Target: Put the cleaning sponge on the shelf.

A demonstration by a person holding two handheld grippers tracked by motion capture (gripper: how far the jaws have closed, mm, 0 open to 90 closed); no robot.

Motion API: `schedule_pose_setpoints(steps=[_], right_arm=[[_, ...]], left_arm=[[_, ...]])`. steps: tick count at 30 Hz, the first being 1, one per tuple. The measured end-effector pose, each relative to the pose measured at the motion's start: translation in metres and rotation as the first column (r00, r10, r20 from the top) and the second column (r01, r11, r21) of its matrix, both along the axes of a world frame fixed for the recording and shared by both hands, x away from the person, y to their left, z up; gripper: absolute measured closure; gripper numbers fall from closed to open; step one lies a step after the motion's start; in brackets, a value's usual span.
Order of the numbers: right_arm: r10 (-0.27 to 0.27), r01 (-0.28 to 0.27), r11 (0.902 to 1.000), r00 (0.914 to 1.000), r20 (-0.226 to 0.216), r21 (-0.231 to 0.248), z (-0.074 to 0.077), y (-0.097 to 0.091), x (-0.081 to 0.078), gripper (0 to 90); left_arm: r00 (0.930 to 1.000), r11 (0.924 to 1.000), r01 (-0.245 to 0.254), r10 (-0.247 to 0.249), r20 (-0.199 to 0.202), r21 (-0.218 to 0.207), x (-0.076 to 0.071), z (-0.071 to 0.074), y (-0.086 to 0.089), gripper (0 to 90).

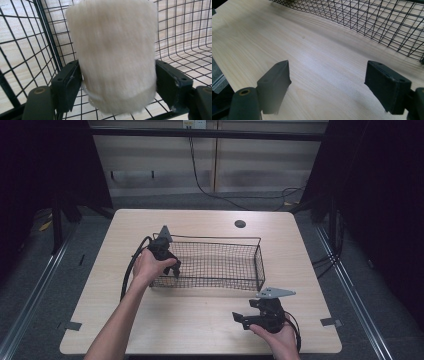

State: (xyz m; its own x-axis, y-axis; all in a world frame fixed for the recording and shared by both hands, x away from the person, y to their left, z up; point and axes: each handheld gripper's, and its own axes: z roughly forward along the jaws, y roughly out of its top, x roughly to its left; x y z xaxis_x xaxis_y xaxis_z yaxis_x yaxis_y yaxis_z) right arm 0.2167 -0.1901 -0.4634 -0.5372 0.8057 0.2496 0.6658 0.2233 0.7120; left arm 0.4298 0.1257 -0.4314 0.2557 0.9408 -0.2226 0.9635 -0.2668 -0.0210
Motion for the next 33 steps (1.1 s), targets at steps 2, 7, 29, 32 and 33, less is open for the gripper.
schedule_pose_setpoints(steps=[2,7,29,32,33], right_arm=[[-0.001,0.001,1.0,1.0,0.001,-0.001,0.0,0.0,0.0,20.0],[-0.002,0.002,1.0,1.0,0.001,-0.003,0.0,0.0,0.0,19.9],[-0.006,0.006,1.0,1.0,0.005,-0.001,0.001,-0.002,0.001,19.8],[-0.006,0.006,1.0,1.0,0.005,-0.001,0.001,-0.001,0.001,19.8],[-0.005,0.005,1.0,1.0,0.004,-0.001,0.001,-0.001,0.001,19.8]], left_arm=[[1.0,1.0,0.001,-0.001,-0.003,-0.002,0.0,0.0,0.0,24.5],[1.0,0.9999,0.003,-0.003,0.0,-0.01,-0.001,0.0,0.0,22.3],[0.9942,0.9833,0.094,-0.084,0.066,-0.156,-0.007,0.02,0.024,18.1],[0.9907,0.9768,0.119,-0.105,0.087,-0.178,-0.01,0.022,0.025,18.0],[0.9887,0.9738,0.134,-0.119,0.091,-0.184,-0.011,0.023,0.025,18.0]])
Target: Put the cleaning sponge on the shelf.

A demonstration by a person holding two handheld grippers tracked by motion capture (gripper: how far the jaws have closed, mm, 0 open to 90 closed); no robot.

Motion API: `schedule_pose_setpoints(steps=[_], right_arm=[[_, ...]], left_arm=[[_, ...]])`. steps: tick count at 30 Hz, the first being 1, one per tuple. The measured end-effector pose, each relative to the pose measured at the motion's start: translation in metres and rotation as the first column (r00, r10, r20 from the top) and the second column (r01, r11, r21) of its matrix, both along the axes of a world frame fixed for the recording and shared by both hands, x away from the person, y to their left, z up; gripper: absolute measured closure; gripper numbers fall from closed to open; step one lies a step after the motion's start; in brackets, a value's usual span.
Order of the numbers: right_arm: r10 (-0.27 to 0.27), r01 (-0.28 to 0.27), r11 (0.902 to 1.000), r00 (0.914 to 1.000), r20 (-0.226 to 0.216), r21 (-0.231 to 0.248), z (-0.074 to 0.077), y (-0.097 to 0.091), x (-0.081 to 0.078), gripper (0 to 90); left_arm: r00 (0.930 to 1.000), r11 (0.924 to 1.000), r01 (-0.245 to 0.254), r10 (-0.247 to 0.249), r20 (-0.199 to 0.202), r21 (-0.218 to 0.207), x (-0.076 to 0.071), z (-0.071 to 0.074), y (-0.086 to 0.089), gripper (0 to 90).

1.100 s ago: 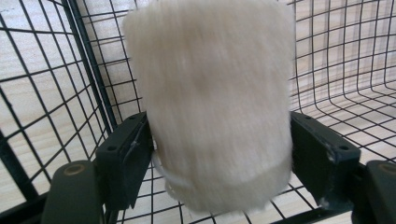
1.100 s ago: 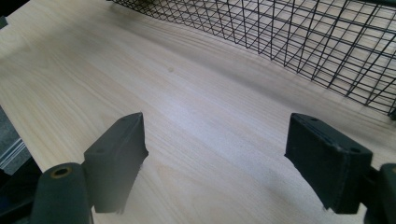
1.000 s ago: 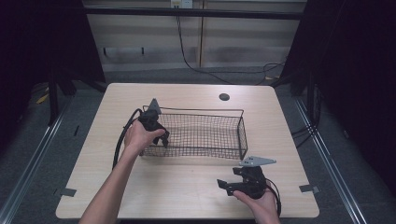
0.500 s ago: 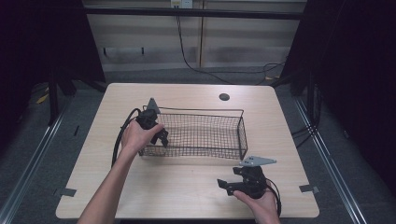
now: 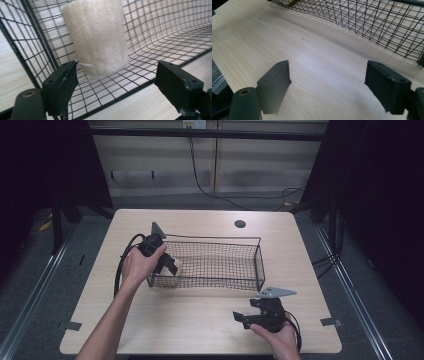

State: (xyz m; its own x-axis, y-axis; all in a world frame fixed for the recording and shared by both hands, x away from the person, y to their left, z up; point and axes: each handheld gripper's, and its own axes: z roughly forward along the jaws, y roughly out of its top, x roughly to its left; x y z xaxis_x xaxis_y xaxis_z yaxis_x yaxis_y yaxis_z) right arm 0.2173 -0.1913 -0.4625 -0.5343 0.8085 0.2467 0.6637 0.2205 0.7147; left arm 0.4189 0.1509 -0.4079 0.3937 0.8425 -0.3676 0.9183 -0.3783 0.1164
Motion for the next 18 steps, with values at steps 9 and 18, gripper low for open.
schedule_pose_setpoints(steps=[9,18], right_arm=[[-0.008,0.008,1.0,1.0,0.004,0.0,0.0,-0.001,0.0,19.8],[-0.008,0.008,1.0,0.9999,0.006,0.001,0.001,-0.001,0.0,19.8]], left_arm=[[0.9916,0.9969,0.062,-0.056,0.117,-0.048,-0.01,0.012,0.004,21.2],[0.9729,0.9872,0.133,-0.113,0.202,-0.088,-0.027,0.027,0.01,20.0]])
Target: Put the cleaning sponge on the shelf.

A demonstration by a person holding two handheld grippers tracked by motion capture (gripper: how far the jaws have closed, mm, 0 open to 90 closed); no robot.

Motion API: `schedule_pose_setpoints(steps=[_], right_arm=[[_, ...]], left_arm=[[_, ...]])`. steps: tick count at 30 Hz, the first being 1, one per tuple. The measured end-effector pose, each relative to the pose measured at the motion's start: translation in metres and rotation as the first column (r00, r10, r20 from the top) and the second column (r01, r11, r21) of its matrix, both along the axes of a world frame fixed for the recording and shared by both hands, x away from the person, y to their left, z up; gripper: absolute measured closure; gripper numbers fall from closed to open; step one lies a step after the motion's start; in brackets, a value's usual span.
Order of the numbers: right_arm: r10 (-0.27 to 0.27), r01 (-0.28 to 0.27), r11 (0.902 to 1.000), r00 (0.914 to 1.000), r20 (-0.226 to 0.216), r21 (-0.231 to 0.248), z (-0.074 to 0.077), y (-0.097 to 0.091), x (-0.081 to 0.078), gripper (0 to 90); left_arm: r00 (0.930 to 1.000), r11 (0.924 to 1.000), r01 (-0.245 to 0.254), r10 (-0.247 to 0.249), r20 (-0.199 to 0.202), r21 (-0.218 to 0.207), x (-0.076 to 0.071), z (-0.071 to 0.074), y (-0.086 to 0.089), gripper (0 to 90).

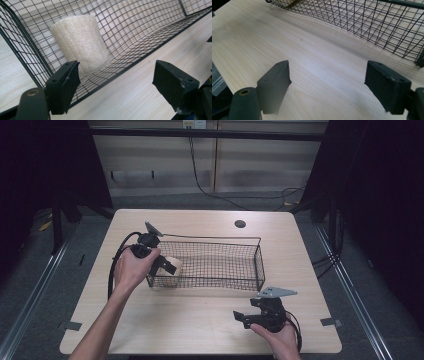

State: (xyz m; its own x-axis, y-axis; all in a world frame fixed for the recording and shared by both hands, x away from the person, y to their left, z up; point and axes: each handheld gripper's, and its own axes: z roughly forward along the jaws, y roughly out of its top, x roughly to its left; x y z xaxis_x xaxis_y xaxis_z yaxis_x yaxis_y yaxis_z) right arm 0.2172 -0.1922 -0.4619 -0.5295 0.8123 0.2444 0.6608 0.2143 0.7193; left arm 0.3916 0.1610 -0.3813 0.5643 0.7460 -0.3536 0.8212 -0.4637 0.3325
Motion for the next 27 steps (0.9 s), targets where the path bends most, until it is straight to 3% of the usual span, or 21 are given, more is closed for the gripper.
schedule_pose_setpoints(steps=[2,8,11,12,18,22,24,27], right_arm=[[-0.002,0.002,1.0,1.0,-0.001,-0.001,0.0,0.0,0.0,19.8],[-0.003,0.003,1.0,1.0,-0.001,-0.002,0.0,0.0,0.0,19.8],[-0.003,0.003,1.0,1.0,-0.003,-0.002,0.0,0.0,0.0,19.8],[-0.002,0.002,1.0,1.0,-0.002,-0.003,0.0,0.0,0.0,19.8],[0.0,0.0,1.0,1.0,-0.001,-0.004,0.0,0.0,0.0,19.8],[-0.004,0.004,1.0,1.0,-0.002,-0.004,0.0,0.0,0.0,19.8],[-0.003,0.003,1.0,1.0,-0.002,-0.004,0.0,0.0,0.0,19.8],[0.0,0.0,1.0,1.0,0.0,-0.004,-0.001,0.0,0.001,19.8]], left_arm=[[0.9996,0.9991,0.025,-0.024,0.017,-0.034,-0.005,0.002,0.003,17.5],[0.9979,0.9987,0.039,-0.037,0.052,-0.034,-0.015,0.007,0.008,18.2],[0.9939,0.9991,0.024,-0.02,0.109,-0.034,-0.025,0.012,0.011,18.4],[0.9919,0.9988,0.039,-0.036,0.122,-0.029,-0.028,0.013,0.012,18.4],[0.9874,0.9964,0.049,-0.037,0.154,-0.069,-0.039,0.012,0.023,18.4],[0.9814,0.9902,0.061,-0.037,0.189,-0.125,-0.047,0.011,0.031,18.4],[0.977,0.9904,0.068,-0.042,0.209,-0.121,-0.053,0.011,0.034,19.0],[0.9763,0.987,0.058,-0.025,0.215,-0.15,-0.06,0.01,0.038,19.0]])
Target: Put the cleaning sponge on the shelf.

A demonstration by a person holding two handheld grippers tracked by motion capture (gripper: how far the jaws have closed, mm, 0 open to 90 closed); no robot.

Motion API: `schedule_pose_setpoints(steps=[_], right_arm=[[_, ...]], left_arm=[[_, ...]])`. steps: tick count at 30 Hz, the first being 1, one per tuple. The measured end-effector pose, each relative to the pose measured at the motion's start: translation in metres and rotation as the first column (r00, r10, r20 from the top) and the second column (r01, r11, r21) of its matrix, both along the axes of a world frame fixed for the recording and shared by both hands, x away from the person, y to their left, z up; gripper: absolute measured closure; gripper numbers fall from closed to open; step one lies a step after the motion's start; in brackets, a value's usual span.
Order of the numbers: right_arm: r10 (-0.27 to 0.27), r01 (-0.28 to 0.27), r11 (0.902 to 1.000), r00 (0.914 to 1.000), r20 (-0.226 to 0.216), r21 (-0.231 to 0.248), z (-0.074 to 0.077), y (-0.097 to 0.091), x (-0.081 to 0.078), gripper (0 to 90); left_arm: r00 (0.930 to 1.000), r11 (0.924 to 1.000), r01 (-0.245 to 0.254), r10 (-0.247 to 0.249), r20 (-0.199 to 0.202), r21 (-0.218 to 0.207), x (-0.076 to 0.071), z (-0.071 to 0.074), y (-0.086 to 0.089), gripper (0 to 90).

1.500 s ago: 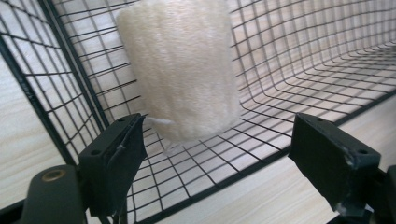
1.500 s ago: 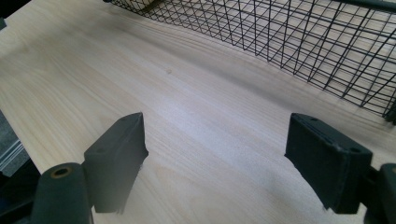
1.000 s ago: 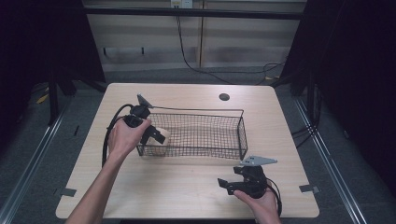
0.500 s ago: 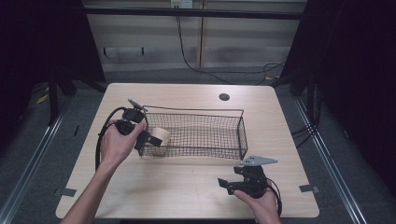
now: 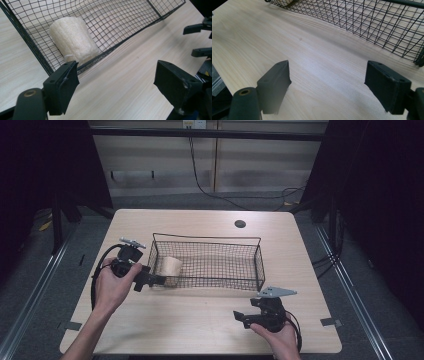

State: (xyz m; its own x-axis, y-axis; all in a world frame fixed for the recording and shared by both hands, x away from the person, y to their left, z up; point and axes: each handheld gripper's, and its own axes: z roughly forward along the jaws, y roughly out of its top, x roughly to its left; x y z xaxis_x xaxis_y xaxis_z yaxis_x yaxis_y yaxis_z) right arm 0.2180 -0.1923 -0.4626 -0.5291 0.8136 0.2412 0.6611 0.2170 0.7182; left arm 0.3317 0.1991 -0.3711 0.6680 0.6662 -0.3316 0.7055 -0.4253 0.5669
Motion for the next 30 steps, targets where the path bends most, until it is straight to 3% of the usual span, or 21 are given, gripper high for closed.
schedule_pose_setpoints(steps=[3,6,8,15,25,30], right_arm=[[0.002,-0.002,1.0,1.0,0.001,-0.001,0.0,0.0,0.0,19.8],[0.004,-0.004,1.0,1.0,0.0,-0.002,0.0,0.0,0.0,19.8],[0.004,-0.004,1.0,1.0,-0.001,-0.003,0.0,0.0,0.0,19.8],[0.002,-0.002,1.0,1.0,-0.003,-0.004,0.0,0.001,0.0,19.8],[0.003,-0.003,1.0,1.0,-0.008,-0.003,-0.001,0.001,0.0,19.6],[-0.008,0.008,1.0,1.0,-0.004,0.002,-0.002,0.001,0.001,19.5]], left_arm=[[0.9996,0.9996,-0.02,0.02,0.02,-0.02,-0.006,0.0,0.006,18.9],[0.9998,0.9988,-0.013,0.014,0.013,-0.047,-0.014,-0.005,0.017,19.0],[0.9995,0.999,-0.023,0.024,0.021,-0.038,-0.02,-0.008,0.023,19.0],[0.9967,0.9949,-0.072,0.074,0.033,-0.071,-0.032,-0.017,0.044,19.0],[0.9937,0.9941,-0.092,0.096,0.058,-0.057,-0.064,-0.039,0.063,19.0],[0.9952,0.9944,-0.094,0.095,0.024,-0.048,-0.078,-0.058,0.068,18.7]])
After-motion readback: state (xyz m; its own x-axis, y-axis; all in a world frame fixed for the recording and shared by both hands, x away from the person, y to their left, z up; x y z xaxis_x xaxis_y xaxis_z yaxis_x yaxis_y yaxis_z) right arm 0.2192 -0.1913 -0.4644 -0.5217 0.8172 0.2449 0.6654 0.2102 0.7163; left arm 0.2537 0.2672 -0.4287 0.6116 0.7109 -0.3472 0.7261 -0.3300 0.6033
